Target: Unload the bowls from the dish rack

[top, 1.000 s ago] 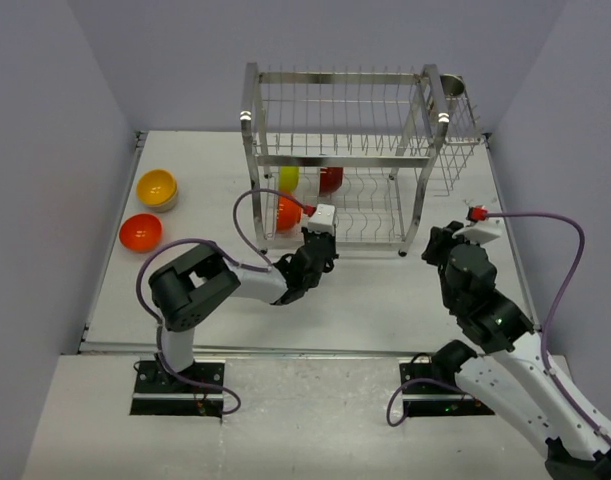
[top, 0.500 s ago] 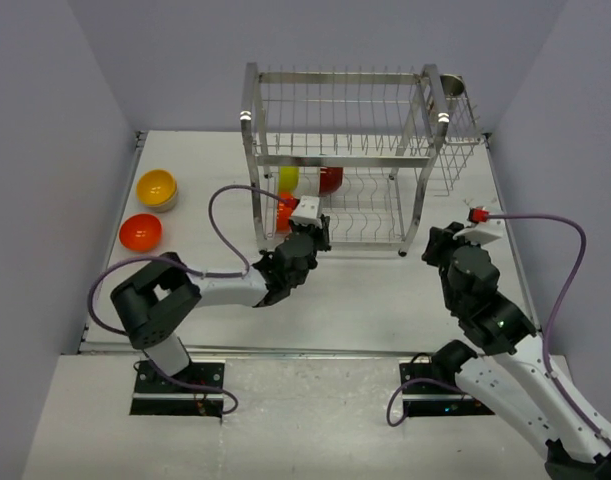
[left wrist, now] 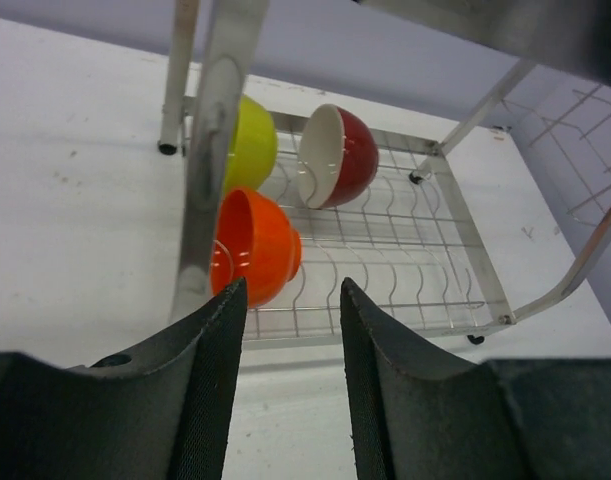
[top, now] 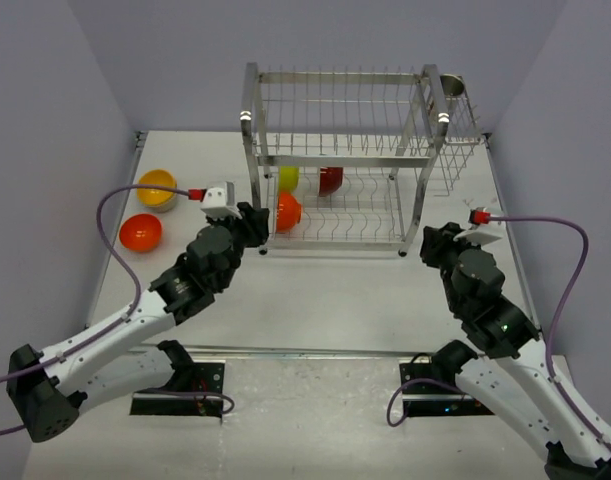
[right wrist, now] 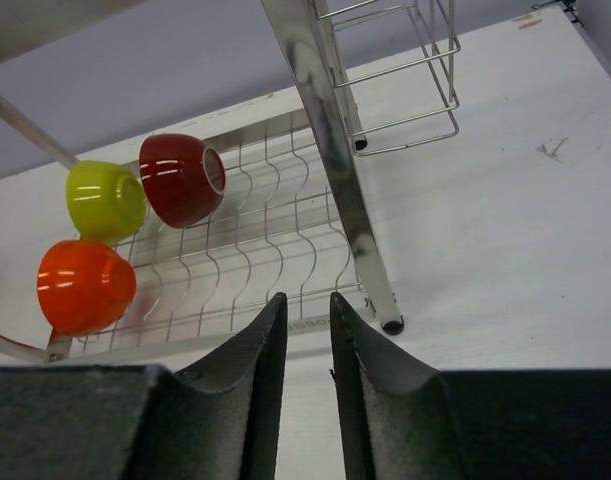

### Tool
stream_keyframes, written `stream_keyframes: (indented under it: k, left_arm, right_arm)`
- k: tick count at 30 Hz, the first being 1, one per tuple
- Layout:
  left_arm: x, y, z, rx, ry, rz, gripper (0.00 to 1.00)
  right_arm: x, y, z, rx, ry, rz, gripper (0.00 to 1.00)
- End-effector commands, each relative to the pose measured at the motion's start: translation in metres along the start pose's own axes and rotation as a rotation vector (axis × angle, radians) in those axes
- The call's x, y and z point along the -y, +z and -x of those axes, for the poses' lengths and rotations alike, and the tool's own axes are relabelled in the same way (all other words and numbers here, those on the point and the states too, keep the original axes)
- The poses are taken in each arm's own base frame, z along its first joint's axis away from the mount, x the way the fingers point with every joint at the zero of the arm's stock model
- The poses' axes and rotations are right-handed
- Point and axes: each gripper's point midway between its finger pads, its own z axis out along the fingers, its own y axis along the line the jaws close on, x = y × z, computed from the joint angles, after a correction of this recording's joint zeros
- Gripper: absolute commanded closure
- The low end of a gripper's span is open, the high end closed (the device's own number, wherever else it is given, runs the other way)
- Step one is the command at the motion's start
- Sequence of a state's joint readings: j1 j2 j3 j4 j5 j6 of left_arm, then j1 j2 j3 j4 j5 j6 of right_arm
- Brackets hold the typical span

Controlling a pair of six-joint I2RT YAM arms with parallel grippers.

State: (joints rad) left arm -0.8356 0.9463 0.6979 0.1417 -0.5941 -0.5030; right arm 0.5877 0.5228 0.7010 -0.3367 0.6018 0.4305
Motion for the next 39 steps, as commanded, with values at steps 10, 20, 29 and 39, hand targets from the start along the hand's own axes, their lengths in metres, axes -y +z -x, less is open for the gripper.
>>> stream_keyframes:
  k: [10,20,29,39]
  left_arm:
    - [-0.121,0.005,0.035,-0.257,0.032,0.238,0.59]
    - [-0.167,0.066,0.062,-0.265,-0.209,-0.012,0.59]
    - [-0.154,0.146,0.057,-0.279,-0.52,-0.415,0.65]
    - [-0.135,0.199,0.048,-0.381,-0.673,-0.666,0.71]
  right_arm:
    - [-0.014,-0.008,0.017,0.037,0.031,0.084,0.56]
    - [-0.021,-0.01,0.011,0.005,0.034,0.126,0.5]
    - [-0.023,-0.01,0.009,-0.012,0.019,0.121,0.5]
    - [-0.016,-0.013,0.012,0.01,0.02,0.097,0.5]
